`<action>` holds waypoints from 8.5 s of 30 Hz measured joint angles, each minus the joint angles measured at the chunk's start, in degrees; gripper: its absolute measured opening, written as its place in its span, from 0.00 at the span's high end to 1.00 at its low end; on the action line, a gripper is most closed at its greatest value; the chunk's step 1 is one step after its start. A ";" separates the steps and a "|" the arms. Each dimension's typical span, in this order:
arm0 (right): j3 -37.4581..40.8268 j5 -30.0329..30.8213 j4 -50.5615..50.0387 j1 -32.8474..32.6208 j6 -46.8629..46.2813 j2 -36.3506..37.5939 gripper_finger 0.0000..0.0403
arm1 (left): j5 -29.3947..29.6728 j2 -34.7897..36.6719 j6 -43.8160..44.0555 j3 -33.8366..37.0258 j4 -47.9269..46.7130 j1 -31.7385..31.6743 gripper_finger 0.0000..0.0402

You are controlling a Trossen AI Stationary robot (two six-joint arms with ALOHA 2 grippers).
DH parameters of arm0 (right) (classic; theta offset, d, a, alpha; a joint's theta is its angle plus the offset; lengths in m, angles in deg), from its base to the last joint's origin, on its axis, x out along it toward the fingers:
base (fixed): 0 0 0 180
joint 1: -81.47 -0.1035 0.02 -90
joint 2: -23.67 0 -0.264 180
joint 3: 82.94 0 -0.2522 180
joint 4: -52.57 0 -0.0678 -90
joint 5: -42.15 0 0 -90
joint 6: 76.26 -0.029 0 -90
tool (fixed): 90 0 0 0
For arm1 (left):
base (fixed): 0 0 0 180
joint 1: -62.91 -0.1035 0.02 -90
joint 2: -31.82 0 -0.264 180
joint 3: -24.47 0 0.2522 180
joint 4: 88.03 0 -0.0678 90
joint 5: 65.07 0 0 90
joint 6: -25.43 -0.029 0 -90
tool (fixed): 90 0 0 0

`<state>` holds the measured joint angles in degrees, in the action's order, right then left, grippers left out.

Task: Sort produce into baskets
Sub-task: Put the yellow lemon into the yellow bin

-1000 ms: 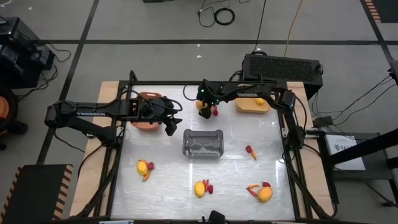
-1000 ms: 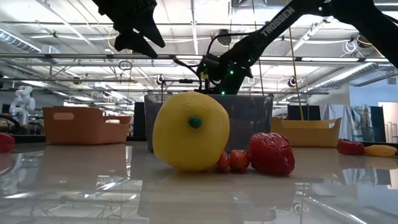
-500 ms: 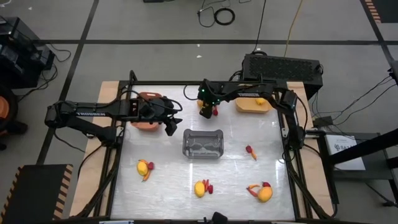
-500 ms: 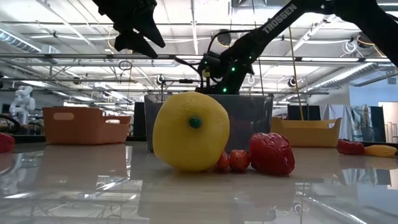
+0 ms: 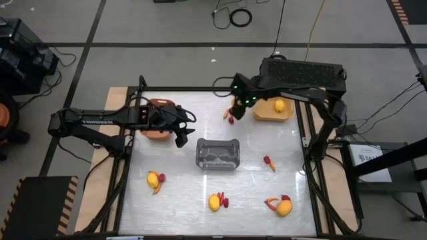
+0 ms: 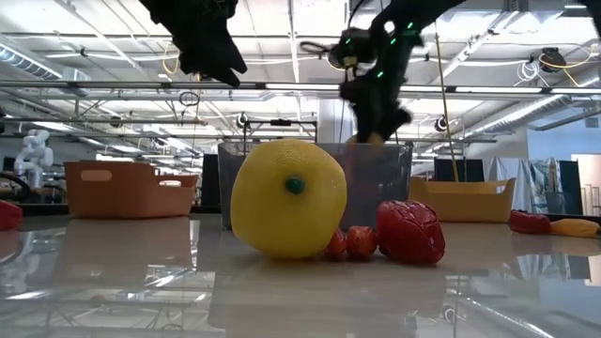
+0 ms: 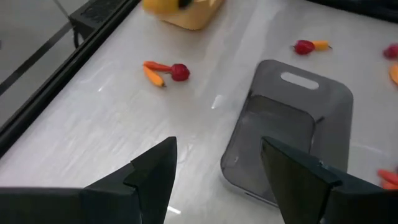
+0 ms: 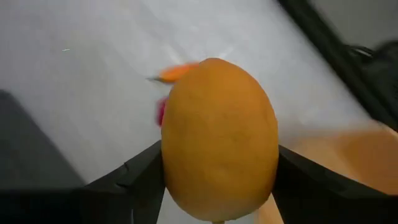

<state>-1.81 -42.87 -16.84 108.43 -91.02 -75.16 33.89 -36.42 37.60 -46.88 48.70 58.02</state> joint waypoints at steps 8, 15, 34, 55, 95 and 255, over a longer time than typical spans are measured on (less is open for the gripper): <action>2.83 11.39 -11.01 0.45 -11.65 10.05 0.41 | -2.95 0.00 -5.03 0.00 0.57 0.02 0.41; 16.75 11.66 -3.14 3.61 -14.07 14.76 0.41 | -2.99 0.00 -2.40 0.00 2.99 0.02 0.41; 29.07 11.44 9.45 14.40 -3.38 14.93 0.24 | -2.51 0.37 21.50 0.00 4.75 0.26 0.41; 24.96 -11.05 19.23 -0.03 -9.21 28.98 0.19 | -10.54 4.22 39.80 -0.04 -17.06 24.55 0.41; 24.94 -8.07 61.36 -41.70 -25.11 16.00 0.19 | -13.64 -20.11 -17.07 0.02 -35.40 43.10 0.41; 1.75 -1.47 -4.29 -12.07 15.92 13.20 0.48 | -0.19 8.00 23.14 -6.54 -20.07 4.63 0.28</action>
<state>-0.06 -44.34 -21.13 96.36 -75.10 -61.96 33.70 -28.42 60.74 -53.41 28.63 62.65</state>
